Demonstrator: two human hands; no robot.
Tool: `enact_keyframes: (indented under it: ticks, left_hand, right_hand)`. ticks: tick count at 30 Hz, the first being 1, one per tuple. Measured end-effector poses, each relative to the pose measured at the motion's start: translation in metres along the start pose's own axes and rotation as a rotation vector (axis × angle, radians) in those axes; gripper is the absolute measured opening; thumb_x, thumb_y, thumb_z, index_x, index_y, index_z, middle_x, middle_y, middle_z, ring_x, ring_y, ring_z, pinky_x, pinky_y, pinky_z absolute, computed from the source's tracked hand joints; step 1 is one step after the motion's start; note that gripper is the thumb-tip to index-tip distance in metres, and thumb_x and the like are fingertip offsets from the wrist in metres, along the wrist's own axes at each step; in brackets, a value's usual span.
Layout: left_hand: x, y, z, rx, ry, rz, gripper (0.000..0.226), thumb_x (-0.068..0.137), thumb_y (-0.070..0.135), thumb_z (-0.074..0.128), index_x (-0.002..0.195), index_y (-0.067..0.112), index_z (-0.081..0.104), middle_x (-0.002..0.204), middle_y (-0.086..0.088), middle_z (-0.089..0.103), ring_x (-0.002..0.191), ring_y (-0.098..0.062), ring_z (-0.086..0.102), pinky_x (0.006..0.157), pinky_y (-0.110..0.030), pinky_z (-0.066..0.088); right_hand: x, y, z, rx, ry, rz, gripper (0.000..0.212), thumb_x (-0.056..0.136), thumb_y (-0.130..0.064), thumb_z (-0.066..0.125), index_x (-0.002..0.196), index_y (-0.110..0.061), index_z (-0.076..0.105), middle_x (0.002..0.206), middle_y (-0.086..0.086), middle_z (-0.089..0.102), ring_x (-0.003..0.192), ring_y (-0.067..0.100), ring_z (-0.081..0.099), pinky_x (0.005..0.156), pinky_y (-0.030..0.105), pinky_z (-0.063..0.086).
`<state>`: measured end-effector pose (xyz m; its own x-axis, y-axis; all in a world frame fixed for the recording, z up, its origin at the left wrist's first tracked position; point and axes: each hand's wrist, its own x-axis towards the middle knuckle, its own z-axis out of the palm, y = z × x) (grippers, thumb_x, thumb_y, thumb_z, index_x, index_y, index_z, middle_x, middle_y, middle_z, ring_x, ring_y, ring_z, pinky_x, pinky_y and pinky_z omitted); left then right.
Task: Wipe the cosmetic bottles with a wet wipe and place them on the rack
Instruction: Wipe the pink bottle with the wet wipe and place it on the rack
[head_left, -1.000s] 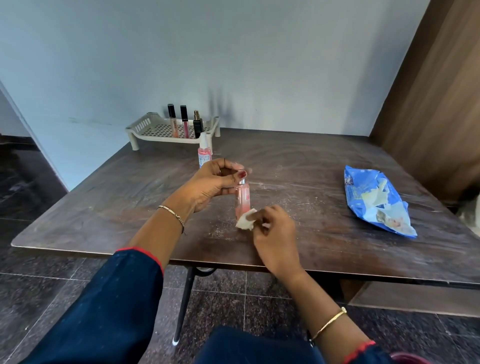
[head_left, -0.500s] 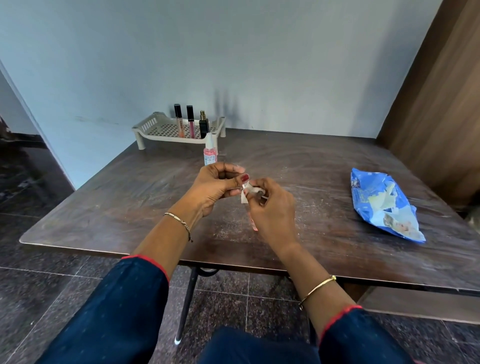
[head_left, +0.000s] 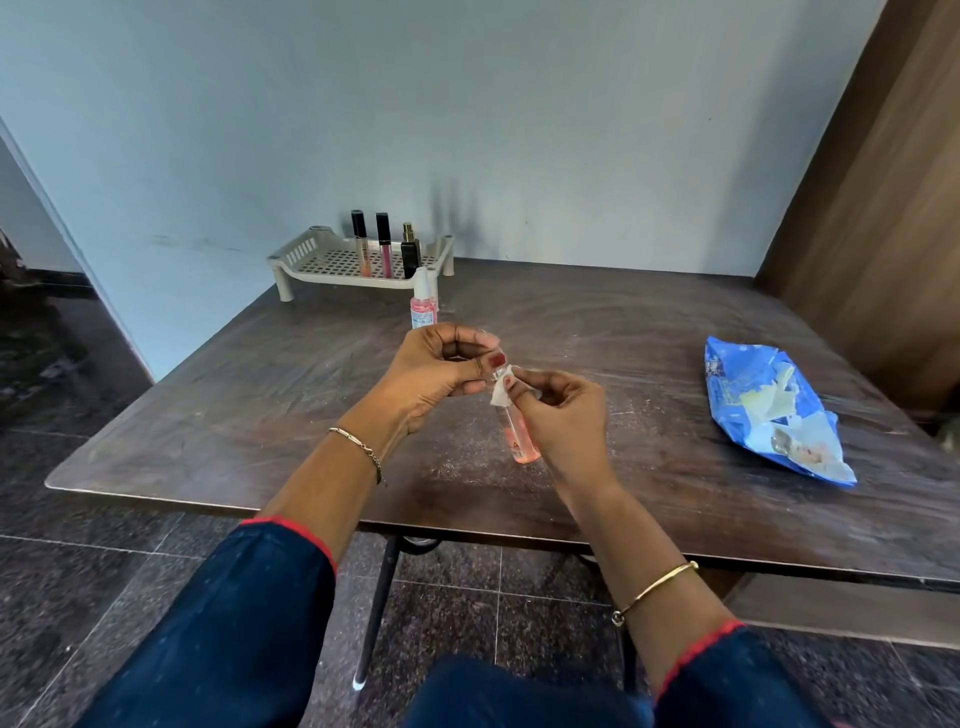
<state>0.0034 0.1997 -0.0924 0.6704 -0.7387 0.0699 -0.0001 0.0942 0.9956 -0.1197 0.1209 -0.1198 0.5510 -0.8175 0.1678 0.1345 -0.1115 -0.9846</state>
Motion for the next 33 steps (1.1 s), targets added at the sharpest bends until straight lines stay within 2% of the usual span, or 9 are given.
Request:
enact_keyframes:
  ticks: [3, 6, 12, 17, 21, 25, 26, 29, 33]
  left_hand:
    - [-0.003, 0.0, -0.001, 0.002, 0.012, 0.011, 0.016, 0.072, 0.004, 0.077, 0.082, 0.014, 0.071, 0.075, 0.0, 0.072, 0.07, -0.009, 0.069, 0.063, -0.023, 0.058]
    - [-0.006, 0.0, -0.003, -0.005, 0.036, 0.019, 0.016, 0.071, 0.002, 0.078, 0.081, 0.012, 0.071, 0.074, -0.002, 0.072, 0.07, -0.013, 0.069, 0.067, -0.028, 0.06]
    - [-0.013, 0.001, -0.004, -0.048, 0.039, 0.01, 0.016, 0.073, -0.001, 0.075, 0.084, 0.01, 0.07, 0.076, -0.003, 0.071, 0.069, -0.011, 0.07, 0.061, -0.024, 0.059]
    - [-0.014, 0.01, 0.006, -0.021, -0.008, -0.006, 0.017, 0.074, -0.004, 0.074, 0.087, 0.006, 0.068, 0.079, -0.004, 0.071, 0.07, -0.009, 0.071, 0.058, -0.019, 0.055]
    - [-0.016, 0.011, 0.004, 0.013, -0.011, -0.008, 0.018, 0.073, -0.002, 0.076, 0.085, 0.01, 0.069, 0.076, -0.001, 0.072, 0.071, -0.009, 0.07, 0.062, -0.021, 0.057]
    - [-0.016, 0.01, 0.0, 0.069, 0.006, 0.024, 0.016, 0.073, 0.001, 0.076, 0.086, 0.008, 0.069, 0.08, -0.007, 0.07, 0.069, -0.009, 0.067, 0.061, -0.02, 0.056]
    - [-0.016, 0.009, -0.002, 0.061, 0.006, 0.028, 0.017, 0.073, 0.001, 0.076, 0.087, 0.008, 0.069, 0.081, -0.007, 0.071, 0.071, -0.011, 0.067, 0.062, -0.021, 0.057]
    - [-0.016, 0.007, -0.003, 0.034, -0.006, 0.027, 0.017, 0.073, -0.001, 0.075, 0.088, 0.005, 0.069, 0.082, -0.007, 0.07, 0.074, -0.012, 0.069, 0.064, -0.023, 0.058]
    - [-0.016, 0.007, -0.004, -0.001, -0.005, 0.027, 0.016, 0.073, -0.005, 0.073, 0.085, 0.005, 0.068, 0.077, -0.006, 0.07, 0.07, -0.011, 0.07, 0.061, -0.023, 0.058]
  right_hand:
    - [-0.009, 0.004, 0.003, -0.324, 0.04, -0.166, 0.016, 0.081, -0.021, 0.075, 0.097, -0.022, 0.072, 0.083, -0.009, 0.071, 0.078, 0.011, 0.068, 0.068, 0.019, 0.055]
    - [-0.018, 0.013, 0.002, -0.64, 0.079, -0.414, 0.025, 0.083, -0.025, 0.073, 0.106, -0.018, 0.071, 0.087, -0.004, 0.071, 0.078, 0.012, 0.063, 0.071, 0.031, 0.055]
    - [-0.035, 0.025, -0.023, -0.766, 0.054, -0.259, 0.024, 0.081, -0.032, 0.072, 0.102, -0.02, 0.074, 0.081, -0.003, 0.072, 0.073, 0.011, 0.064, 0.071, 0.034, 0.054]
    - [-0.037, 0.017, -0.03, -0.656, 0.032, -0.149, 0.021, 0.078, -0.024, 0.076, 0.099, -0.019, 0.075, 0.086, -0.009, 0.073, 0.069, -0.004, 0.061, 0.062, 0.006, 0.044]
    - [-0.022, -0.004, -0.004, -0.547, 0.05, -0.184, 0.022, 0.082, -0.022, 0.073, 0.104, -0.019, 0.072, 0.082, -0.01, 0.071, 0.065, -0.005, 0.059, 0.057, 0.002, 0.041]
    - [-0.015, -0.012, 0.005, -0.627, 0.024, -0.323, 0.018, 0.085, -0.024, 0.07, 0.102, -0.02, 0.074, 0.069, -0.011, 0.064, 0.06, 0.001, 0.055, 0.053, 0.006, 0.035]
    - [-0.016, -0.01, 0.005, -0.633, 0.021, -0.343, 0.019, 0.085, -0.026, 0.07, 0.103, -0.021, 0.073, 0.071, -0.01, 0.067, 0.062, 0.002, 0.056, 0.056, 0.007, 0.037]
    - [-0.019, -0.002, 0.003, -0.615, 0.026, -0.348, 0.025, 0.083, -0.024, 0.072, 0.108, -0.02, 0.072, 0.082, -0.007, 0.072, 0.071, 0.007, 0.063, 0.07, 0.026, 0.054]
    - [-0.023, 0.003, -0.006, -0.54, 0.006, -0.255, 0.028, 0.079, -0.019, 0.076, 0.107, -0.015, 0.071, 0.076, -0.023, 0.061, 0.069, -0.006, 0.06, 0.071, 0.019, 0.055]
